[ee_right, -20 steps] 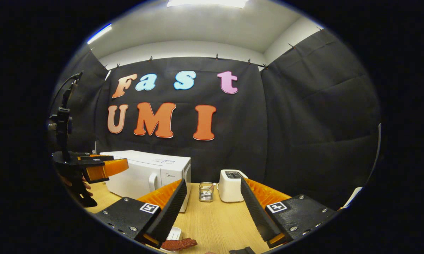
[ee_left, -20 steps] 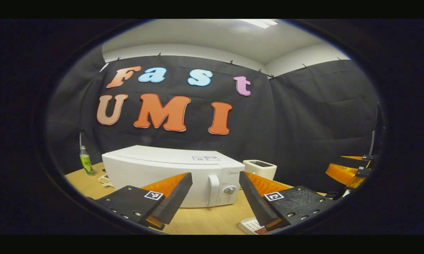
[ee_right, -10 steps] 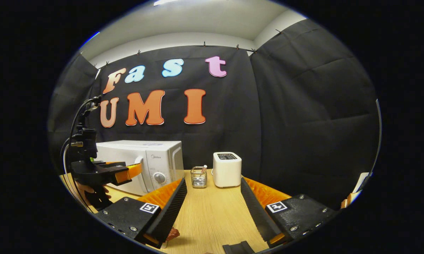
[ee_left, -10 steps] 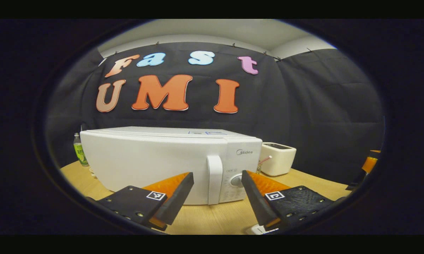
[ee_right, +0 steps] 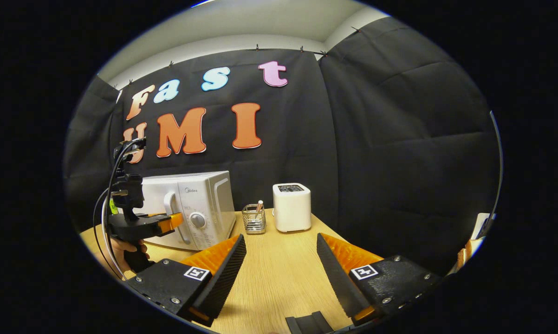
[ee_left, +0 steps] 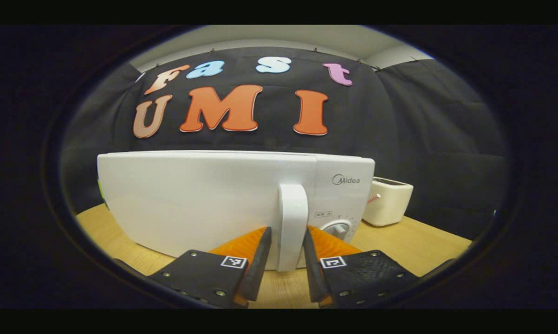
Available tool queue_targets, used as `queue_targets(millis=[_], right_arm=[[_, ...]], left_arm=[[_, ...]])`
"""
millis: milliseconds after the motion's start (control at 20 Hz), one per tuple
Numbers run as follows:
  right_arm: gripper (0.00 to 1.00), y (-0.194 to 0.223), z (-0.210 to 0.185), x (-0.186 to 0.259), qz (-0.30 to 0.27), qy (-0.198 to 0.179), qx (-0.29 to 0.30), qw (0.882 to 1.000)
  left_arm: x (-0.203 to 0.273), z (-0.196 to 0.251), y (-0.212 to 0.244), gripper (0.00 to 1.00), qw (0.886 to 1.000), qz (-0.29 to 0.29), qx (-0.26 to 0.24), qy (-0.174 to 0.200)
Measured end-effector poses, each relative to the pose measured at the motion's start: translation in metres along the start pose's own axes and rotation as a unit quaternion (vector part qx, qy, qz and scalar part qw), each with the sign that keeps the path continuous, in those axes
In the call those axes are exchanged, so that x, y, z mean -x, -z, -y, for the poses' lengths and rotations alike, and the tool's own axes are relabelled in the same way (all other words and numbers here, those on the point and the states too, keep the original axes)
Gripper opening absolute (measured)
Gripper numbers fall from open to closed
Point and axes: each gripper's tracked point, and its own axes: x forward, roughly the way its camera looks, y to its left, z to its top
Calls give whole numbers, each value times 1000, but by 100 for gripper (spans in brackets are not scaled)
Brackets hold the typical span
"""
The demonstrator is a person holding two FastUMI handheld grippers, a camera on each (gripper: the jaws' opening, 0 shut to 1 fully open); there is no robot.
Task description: Open the microwave oven with the left hand, put the food in, and close the microwave oven.
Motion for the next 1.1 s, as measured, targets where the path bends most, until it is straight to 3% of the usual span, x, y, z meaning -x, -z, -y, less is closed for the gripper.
queue_targets(millis=[150, 200, 250, 300, 350, 400, 450, 500, 550, 700, 750, 800, 850, 900, 1100], right_arm=[[95, 11, -5, 1, -15, -13, -13, 1000], [95, 12, -5, 1, -17, -13, -15, 1000], [95, 15, -3, 1, -20, -11, -14, 1000], [95, 16, -3, 2, -21, -8, -13, 1000], [95, 16, -2, 4, -20, -6, -12, 1000], [95, 16, -1, 5, -20, -6, -12, 1000], [95, 16, -2, 7, -21, -5, -12, 1000], [95, 16, -2, 8, -22, -5, -12, 1000], [95, 18, -1, 10, -24, -3, -11, 1000], [95, 21, -1, 12, -28, 0, -8, 1000], [95, 22, -1, 13, -30, 0, -8, 1000], [95, 23, -2, 14, -32, 1, -8, 999], [95, 24, -2, 16, -33, 0, -7, 999], [95, 25, -3, 16, -35, 0, -5, 999], [95, 28, -6, 17, -40, -2, -3, 999]], left_arm=[[0, 9, 4, 21, 1000, 5, -9, 1], [2, 8, 3, 23, 1000, 8, -13, 1], [1, 9, 4, 16, 1000, 10, -11, 1], [1, 9, 4, 17, 1000, 9, -10, 0], [1, 8, 4, 11, 1000, 10, -12, -1], [3, 8, 4, 21, 1000, 15, -14, -1], [1, 10, 5, 15, 1000, 14, -16, -1], [2, 9, 4, 21, 1000, 17, -13, 1], [2, 9, 3, 15, 1000, 20, -7, 2], [3, 9, 6, 14, 1000, 19, 9, 4], [3, 10, 6, 20, 1000, 21, 12, 4], [4, 9, 6, 13, 1000, 24, 11, 5], [5, 8, 6, 19, 1000, 26, 17, 3], [11, 9, 5, 13, 999, 30, 26, 0], [37, 11, 8, 12, 999, 45, 5, 3]])
